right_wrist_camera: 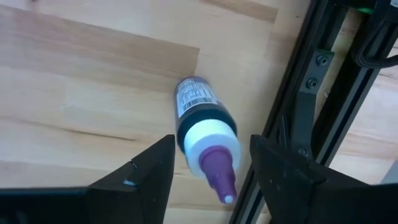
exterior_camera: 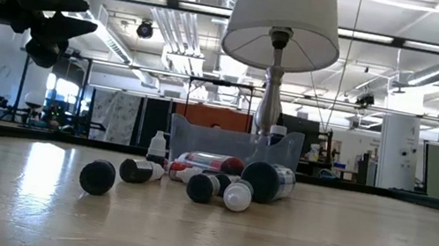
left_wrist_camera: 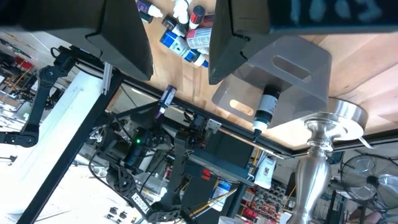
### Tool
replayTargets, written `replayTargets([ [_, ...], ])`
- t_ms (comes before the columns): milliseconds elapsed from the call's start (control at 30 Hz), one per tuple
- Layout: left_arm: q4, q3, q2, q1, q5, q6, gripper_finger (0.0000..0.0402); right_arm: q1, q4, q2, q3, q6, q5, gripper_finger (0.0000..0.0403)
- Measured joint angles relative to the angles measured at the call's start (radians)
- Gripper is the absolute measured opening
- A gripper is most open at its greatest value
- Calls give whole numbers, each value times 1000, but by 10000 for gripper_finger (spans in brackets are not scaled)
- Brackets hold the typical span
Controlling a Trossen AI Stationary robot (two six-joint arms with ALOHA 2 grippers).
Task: Pick & Place food coloring
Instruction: Put the big purple food coloring bottle into the black bin
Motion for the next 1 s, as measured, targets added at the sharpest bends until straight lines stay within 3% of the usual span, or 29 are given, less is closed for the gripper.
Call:
replayTargets([
  [367, 0, 0, 0, 0, 0, 0, 135, 0, 7, -8, -13, -23, 7, 196],
  [700, -1, 0, 0, 0, 0, 0, 135, 0, 11, -19, -13, -55, 9, 117],
  [867, -1, 0, 0, 0, 0, 0, 135, -1, 12, -40, -10, -67, 15, 107],
  [1000, -1, 0, 0, 0, 0, 0, 135, -18, -17, -63, 57, -80, 124, 109],
])
